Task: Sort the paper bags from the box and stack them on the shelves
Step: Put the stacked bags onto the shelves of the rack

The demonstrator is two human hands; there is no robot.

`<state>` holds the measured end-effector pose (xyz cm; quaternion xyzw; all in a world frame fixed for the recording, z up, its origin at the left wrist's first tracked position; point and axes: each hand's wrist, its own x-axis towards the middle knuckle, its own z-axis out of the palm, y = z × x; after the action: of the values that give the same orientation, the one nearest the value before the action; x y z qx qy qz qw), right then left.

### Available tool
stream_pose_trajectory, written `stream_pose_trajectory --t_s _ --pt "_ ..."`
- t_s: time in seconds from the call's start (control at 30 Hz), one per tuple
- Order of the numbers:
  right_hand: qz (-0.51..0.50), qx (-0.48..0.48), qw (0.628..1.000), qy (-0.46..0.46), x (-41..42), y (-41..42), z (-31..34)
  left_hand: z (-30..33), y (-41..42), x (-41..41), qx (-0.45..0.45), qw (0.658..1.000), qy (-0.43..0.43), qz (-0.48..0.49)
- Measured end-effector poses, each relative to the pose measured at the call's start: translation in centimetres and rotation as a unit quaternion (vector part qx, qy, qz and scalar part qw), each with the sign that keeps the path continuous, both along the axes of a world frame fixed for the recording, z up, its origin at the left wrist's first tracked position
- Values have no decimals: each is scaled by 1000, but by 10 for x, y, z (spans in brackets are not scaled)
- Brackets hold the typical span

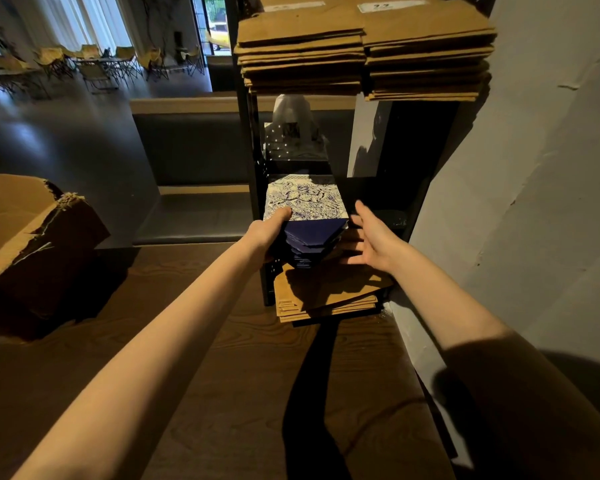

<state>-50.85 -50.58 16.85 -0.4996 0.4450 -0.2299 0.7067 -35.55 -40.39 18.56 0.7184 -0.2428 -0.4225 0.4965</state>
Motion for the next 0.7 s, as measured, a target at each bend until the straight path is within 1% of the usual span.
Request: stream_pose_trajectory --t_s 0.03,0.07,0.13,0.2,0.23,0.37,0.5,0.6,0.67,0.7 --pt "4 -21 1000 7 1 -2 3 -1 1 0 -2 1000 -3 -2" --pt "7 -39 999 11 4 -4 7 0 2 0 1 1000 20 -12" --pt "24 -50 998 16 15 -7 9 0 3 3 19 992 127 -20" --pt "42 -42 998 30 29 -6 10 0 2 6 19 972 234 -30" --pt "38 -46 997 44 35 -6 9 -4 -1 10 12 962 271 -44" --pt "4 -119 989 93 48 -7 7 -15 -10 15 -13 951 302 -70" --pt "-15 -154 983 97 52 -13 7 -16 -14 12 -31 950 308 -43" --pt "-23 -159 982 100 58 -16 8 -14 -14 11 -50 949 309 -40" --pt "-26 -154 982 102 62 -21 4 -11 -14 11 -65 941 330 -33" --pt "-26 -149 983 100 64 -23 2 -8 -13 10 -81 931 354 -26"
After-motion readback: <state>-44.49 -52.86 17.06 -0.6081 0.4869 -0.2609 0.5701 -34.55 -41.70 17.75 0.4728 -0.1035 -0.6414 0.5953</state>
